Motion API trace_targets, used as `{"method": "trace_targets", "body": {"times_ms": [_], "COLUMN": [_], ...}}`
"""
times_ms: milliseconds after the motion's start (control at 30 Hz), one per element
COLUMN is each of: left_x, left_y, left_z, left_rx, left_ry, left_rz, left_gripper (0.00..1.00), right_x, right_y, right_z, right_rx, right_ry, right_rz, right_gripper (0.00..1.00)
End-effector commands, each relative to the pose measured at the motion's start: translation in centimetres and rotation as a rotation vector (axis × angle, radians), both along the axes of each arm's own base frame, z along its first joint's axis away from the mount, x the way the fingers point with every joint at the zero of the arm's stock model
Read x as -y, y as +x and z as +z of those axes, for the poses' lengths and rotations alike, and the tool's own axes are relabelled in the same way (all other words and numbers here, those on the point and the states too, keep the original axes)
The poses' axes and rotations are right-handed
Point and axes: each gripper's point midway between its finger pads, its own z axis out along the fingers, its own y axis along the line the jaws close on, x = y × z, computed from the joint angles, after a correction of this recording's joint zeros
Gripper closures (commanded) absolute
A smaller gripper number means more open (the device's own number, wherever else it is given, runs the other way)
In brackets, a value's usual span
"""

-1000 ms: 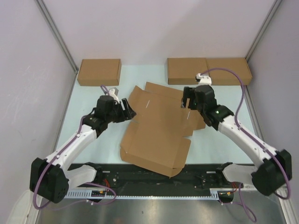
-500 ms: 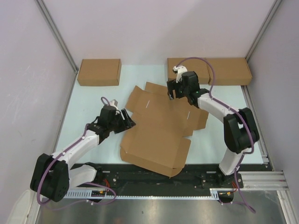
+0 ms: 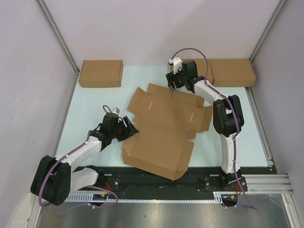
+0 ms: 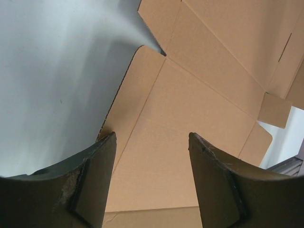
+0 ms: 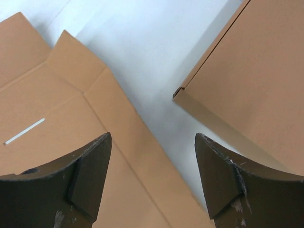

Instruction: Fold the paper box

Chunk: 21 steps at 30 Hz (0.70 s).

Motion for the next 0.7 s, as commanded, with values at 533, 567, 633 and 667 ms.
{"method": "trace_targets", "body": {"times_ms": [533, 567, 633, 667], "left_x": [1.3, 1.3, 1.4, 1.3], "left_y": [-0.9, -0.9, -0.9, -0.8], "left_z": [0.3, 0.3, 0.3, 0.3], "left_rx": [0.013, 0.013, 0.014, 0.014], "left_ry": [-0.055, -0.054, -0.056, -0.053], "left_rz": [-0.046, -0.045, -0.046, -0.044], "left_gripper": [0.33, 0.33, 0.33, 0.33], "right_x": [-1.8, -1.8, -1.9, -1.9], "right_y": [0.5, 0.6, 1.1, 1.3], "right_z": [-6.5, -6.9, -6.9, -6.7], "right_rx": [-0.130, -0.131, -0.136, -0.135], "right_ry": [-0.069, -0.075, -0.058, -0.049], "right_rz": [0.153, 0.154, 0.158, 0.158], "right_gripper": [0.34, 0.35, 0.37, 0.38]}}
